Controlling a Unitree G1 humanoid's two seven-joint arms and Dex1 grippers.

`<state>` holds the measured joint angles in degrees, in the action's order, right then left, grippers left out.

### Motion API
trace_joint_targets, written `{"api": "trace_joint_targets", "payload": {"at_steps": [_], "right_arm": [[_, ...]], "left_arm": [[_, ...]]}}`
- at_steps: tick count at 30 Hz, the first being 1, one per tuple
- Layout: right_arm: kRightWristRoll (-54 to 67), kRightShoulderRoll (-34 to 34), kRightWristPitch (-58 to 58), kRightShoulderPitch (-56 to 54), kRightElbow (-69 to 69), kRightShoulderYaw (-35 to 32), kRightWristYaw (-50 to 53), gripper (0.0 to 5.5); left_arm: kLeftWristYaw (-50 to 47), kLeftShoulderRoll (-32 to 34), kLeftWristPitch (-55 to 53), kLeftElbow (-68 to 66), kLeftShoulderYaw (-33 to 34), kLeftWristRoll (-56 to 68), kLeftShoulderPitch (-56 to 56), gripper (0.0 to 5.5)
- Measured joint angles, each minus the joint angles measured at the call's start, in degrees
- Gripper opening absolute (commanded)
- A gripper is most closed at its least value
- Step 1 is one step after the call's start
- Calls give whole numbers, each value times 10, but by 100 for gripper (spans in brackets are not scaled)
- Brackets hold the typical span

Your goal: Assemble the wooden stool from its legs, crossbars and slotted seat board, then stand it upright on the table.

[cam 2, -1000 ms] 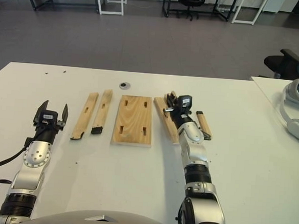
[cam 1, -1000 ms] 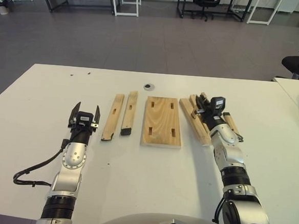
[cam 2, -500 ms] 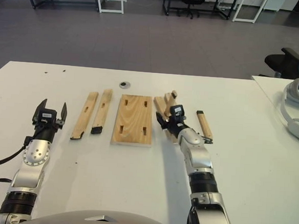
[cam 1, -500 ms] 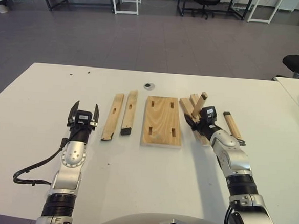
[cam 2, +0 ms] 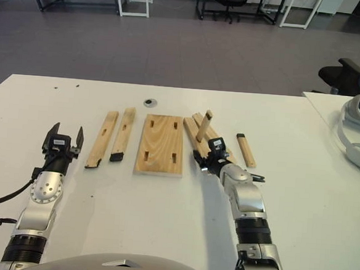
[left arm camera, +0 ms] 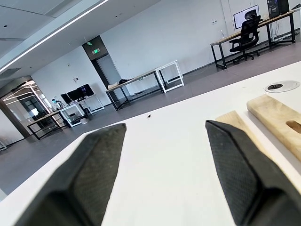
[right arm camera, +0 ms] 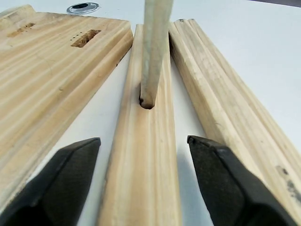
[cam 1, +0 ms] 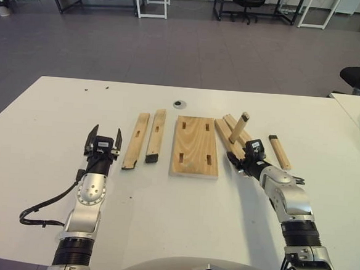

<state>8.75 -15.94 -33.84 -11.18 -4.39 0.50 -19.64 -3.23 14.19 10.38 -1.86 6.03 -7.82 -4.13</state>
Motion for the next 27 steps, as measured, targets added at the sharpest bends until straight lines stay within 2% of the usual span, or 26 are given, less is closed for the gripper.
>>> {"api": "trace_joint_targets", "payload": {"at_steps": [2, 9, 14, 16, 18, 19, 21, 24, 27], "right_arm": [[-2, -18, -2, -5, -11, 0, -10, 346], [-13, -49, -8, -9, -12, 25, -47, 211], [-21, -48, 10, -8, -17, 31, -47, 209], [-20, -40, 26, -4, -18, 25, -46, 209], [-11, -34, 57, -1, -15, 22, -55, 209], [1, -33, 83, -1, -2, 20, -73, 209], [6, -32, 120, -6, 23, 26, -106, 209], [16, -33, 162, -7, 56, 63, -169, 209], [25, -27, 192, -19, 97, 89, -206, 209]], "left_arm": [[0, 0, 0, 0, 0, -2, 0, 310], [1, 0, 0, -1, -1, -2, 0, 310], [25, -7, -22, 1, 0, 29, 5, 310], [49, -22, -54, 15, 4, 79, 9, 310], [87, -47, -130, 45, 17, 188, 28, 310], [124, -61, -196, 72, 21, 278, 46, 332], [163, -76, -270, 104, 23, 381, 75, 368], [164, -103, -376, 136, 55, 556, 128, 386], [138, -114, -436, 168, 72, 664, 173, 386]]}}
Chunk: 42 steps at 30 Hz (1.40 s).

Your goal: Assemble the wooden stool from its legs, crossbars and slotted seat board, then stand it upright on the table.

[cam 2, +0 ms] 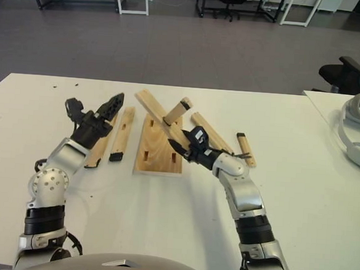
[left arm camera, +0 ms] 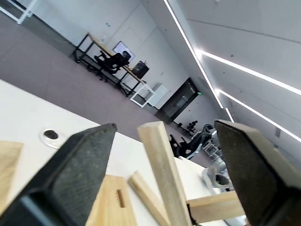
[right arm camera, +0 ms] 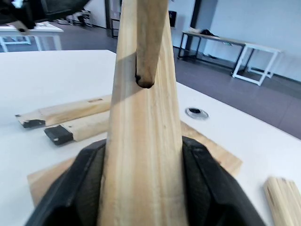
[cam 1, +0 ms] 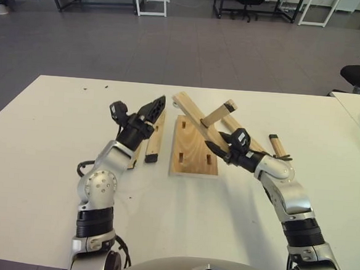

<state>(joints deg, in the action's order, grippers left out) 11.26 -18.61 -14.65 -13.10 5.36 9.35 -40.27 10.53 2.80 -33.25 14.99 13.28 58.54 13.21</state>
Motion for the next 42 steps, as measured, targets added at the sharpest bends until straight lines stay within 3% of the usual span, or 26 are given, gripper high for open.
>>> {"api": "trace_joint_targets", "payload": {"at_steps": [5, 22, 26, 30, 35, 38, 42], "right_arm": [[-1, 4, 26, 0, 27, 29, -21, 209], [-13, 0, 37, 7, 43, 42, -25, 208], [-14, 0, 40, 21, 43, 43, -24, 207], [-4, 1, 41, 24, 52, 44, -28, 299], [-20, -6, 53, 46, 54, 48, -21, 302], [-53, -48, 95, 87, 34, 46, -19, 302], [-106, -62, 146, 101, -64, 29, 31, 302]], "left_arm": [[-34, -4, -49, 10, 2, 64, 2, 386], [-40, -11, -26, 44, -35, 16, -40, 118], [-47, -17, -23, 54, -45, 15, -63, 113], [-71, -20, -28, 57, -46, 14, -85, 101], [-131, -4, -27, 84, 2, 15, -105, 101], [-199, 27, -29, 175, 39, -4, -157, 101], [-251, 12, -18, 210, 41, -31, -194, 101]]}}
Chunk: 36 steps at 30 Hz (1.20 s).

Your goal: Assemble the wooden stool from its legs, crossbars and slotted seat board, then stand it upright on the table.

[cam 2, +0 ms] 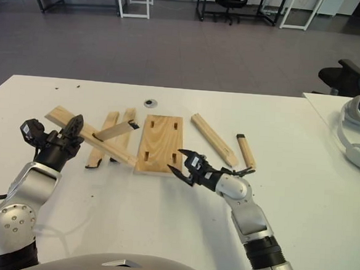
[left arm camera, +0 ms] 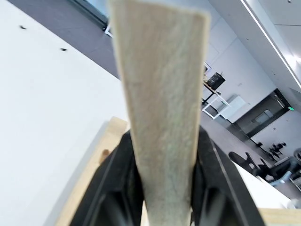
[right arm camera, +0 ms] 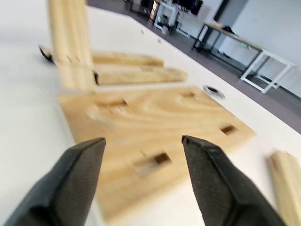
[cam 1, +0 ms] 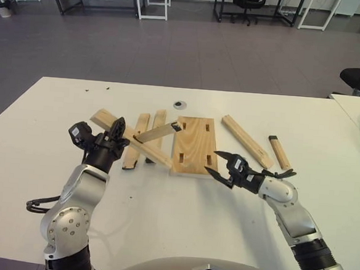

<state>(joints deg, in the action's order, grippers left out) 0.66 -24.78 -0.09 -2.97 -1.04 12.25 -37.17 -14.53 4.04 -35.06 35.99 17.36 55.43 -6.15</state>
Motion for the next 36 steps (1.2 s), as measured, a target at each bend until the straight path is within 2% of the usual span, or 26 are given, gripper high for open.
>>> {"api": "trace_joint_targets", "payload": {"at_steps": [5, 11, 17, 27, 31, 36], "right_arm": [[-54, 6, 36, -46, -93, -11, 76, 302], [-75, 6, 58, -52, -147, -11, 103, 302], [-91, 14, 86, -66, -175, 3, 116, 302], [-99, 23, 107, -59, -163, 34, 97, 302], [-100, 21, 110, -57, -161, 38, 95, 302], [-101, 17, 117, -57, -161, 43, 93, 302]], "left_arm": [[-28, -39, 22, -2, -12, -17, 2, 101], [-42, -21, 44, 31, 10, -5, 46, 101], [-42, -60, 47, 6, -47, -3, 44, 101], [7, -68, 129, -42, -96, -130, 1, 101], [12, -59, 137, -32, -130, -179, 1, 101], [6, 0, 47, 4, -140, -191, 30, 101]]}}
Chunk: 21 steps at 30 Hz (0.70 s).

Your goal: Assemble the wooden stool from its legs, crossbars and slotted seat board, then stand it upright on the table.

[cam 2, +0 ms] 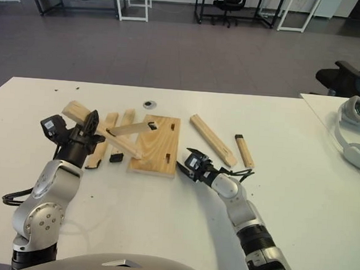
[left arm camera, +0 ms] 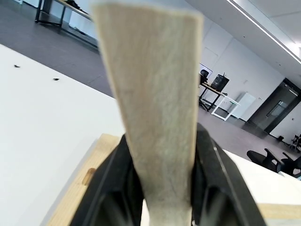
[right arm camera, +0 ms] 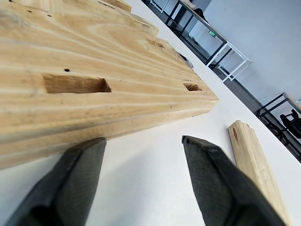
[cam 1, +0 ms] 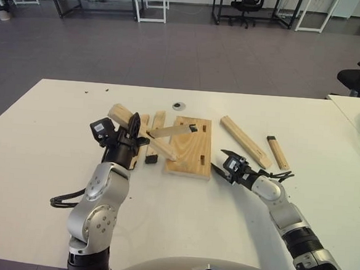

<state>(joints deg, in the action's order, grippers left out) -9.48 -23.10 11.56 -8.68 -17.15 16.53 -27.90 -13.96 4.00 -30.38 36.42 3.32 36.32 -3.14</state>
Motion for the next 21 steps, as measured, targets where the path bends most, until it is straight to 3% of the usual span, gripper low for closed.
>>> {"api": "trace_joint_targets", "payload": {"at_steps": [4, 15, 16, 21], "right_arm": [[-3, 6, 5, -1, -2, 9, 2, 302], [-24, 21, 23, -9, -24, 14, 35, 302], [-24, 21, 24, -9, -25, 14, 35, 302], [-24, 29, 30, -24, -38, 16, 47, 302]], "left_arm": [[0, 53, -75, -6, -37, -37, 74, 101], [-5, 18, -101, -65, -103, -148, 149, 101], [-5, 19, -106, -65, -106, -155, 153, 140], [10, 18, -148, -52, -123, -180, 158, 222]]}}
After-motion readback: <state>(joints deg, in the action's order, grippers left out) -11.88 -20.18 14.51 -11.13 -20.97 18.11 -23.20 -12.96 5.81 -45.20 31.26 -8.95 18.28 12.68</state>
